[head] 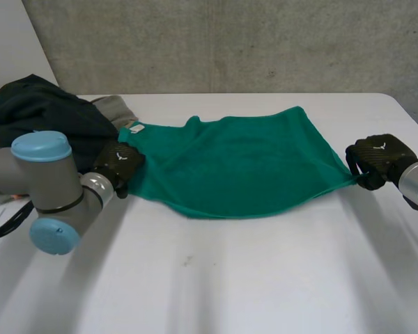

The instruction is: Fold the laundry.

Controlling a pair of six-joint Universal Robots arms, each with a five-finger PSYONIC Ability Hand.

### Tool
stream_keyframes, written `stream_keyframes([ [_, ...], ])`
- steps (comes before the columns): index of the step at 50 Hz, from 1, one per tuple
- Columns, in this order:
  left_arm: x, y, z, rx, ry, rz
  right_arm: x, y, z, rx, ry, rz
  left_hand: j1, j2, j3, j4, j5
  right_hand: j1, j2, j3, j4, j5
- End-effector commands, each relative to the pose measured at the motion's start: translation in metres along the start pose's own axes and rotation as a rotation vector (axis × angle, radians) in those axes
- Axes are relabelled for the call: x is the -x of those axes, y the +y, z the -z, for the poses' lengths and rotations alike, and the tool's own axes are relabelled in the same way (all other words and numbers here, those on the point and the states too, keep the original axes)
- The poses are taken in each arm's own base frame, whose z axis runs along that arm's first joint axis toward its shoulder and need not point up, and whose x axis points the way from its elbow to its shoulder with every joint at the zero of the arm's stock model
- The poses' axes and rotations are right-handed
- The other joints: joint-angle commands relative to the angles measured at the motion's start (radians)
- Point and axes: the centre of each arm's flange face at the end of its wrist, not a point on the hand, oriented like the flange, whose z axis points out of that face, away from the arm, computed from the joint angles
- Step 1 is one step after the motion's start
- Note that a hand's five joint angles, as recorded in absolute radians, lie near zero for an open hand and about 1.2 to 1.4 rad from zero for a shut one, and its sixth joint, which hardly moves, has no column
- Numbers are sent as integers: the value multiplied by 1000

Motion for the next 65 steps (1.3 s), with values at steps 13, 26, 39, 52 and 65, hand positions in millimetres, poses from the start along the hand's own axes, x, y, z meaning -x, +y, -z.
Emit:
stream_keyframes([
  [13,-3,-1,-28,33,-2,-51,-5,12,-2,26,4,-8,302,304,300,312,316,284,223,218,208,235],
  [26,-11,-2,-32,70,45,-58,-8,16,-3,29,5,-12,303,304,300,312,316,284,223,218,208,235],
  [39,-11,-2,-37,113,63,-68,-8,17,-3,30,2,-18,823,825,821,833,837,284,223,218,208,235],
  [52,18,-45,38,185,74,-56,-29,-3,19,25,44,-21,825,826,822,834,838,284,223,218,208,235],
  [65,5,-64,100,84,227,87,-43,-50,72,-3,26,-68,-141,-139,-143,-131,-127,284,223,218,208,235],
])
